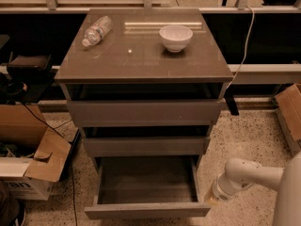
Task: Close bottom drawer
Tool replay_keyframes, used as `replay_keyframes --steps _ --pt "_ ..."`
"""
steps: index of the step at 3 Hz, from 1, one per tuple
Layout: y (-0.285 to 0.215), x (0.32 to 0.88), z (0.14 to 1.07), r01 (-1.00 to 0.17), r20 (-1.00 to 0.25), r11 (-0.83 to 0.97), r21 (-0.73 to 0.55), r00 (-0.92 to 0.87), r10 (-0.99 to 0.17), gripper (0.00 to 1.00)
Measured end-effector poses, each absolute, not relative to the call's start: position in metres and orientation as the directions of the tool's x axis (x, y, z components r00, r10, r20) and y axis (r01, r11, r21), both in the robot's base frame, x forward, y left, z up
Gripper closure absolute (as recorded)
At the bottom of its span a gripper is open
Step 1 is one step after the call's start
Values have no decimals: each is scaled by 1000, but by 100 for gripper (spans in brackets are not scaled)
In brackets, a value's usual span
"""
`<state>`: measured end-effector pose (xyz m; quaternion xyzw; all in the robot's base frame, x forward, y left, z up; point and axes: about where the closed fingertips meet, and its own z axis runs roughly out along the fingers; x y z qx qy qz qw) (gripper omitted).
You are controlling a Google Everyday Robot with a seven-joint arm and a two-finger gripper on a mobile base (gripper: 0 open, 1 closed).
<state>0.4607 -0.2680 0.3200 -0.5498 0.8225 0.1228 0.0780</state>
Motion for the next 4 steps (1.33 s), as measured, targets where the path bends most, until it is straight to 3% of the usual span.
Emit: replay_keyframes --steps 2,4 --pt "-274 453 269 -863 -244 445 239 -497 -833 100" --pt "-263 446 258 -883 -236 420 207 -462 -855 100"
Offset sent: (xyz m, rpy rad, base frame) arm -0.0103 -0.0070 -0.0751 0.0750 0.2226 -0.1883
